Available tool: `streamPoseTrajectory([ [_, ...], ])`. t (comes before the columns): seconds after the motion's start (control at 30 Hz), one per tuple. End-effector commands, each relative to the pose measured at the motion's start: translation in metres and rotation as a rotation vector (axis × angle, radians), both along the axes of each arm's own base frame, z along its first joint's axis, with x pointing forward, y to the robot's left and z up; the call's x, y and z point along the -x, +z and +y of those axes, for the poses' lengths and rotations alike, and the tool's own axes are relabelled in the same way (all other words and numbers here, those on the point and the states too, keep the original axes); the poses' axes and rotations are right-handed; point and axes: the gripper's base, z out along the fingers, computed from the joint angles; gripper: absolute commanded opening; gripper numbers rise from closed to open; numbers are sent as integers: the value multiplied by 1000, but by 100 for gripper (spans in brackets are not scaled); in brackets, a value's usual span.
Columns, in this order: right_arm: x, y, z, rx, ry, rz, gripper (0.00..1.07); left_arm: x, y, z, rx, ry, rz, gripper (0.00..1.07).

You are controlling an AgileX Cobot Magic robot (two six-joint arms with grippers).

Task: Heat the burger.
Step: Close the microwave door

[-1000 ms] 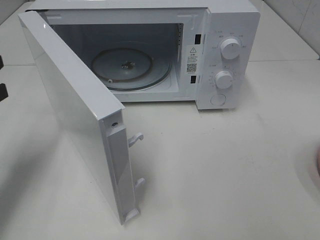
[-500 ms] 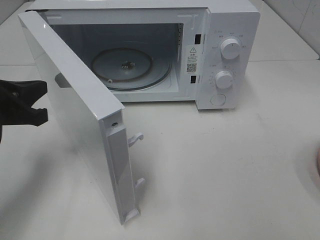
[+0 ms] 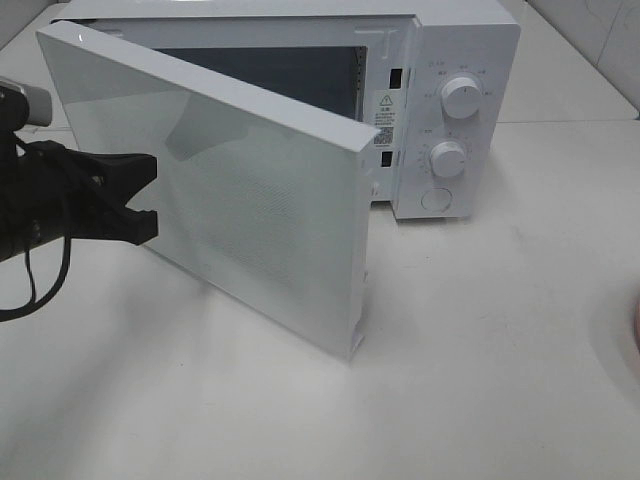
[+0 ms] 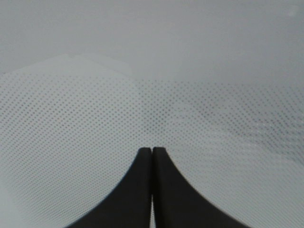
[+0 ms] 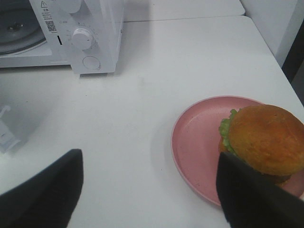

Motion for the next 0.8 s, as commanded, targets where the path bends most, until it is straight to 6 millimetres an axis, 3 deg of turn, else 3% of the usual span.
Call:
streamPoseTrajectory([
  [0.03,4,0,0,0,1,-32,75,-5,3,-6,18,10,-10,0],
  [0.3,4,0,0,-1,1,-32,75,-20,4,-47,-41,-29,5,0],
  [0.8,4,0,0,0,1,-32,75,-43,6,-88,-18,-55,14,0],
])
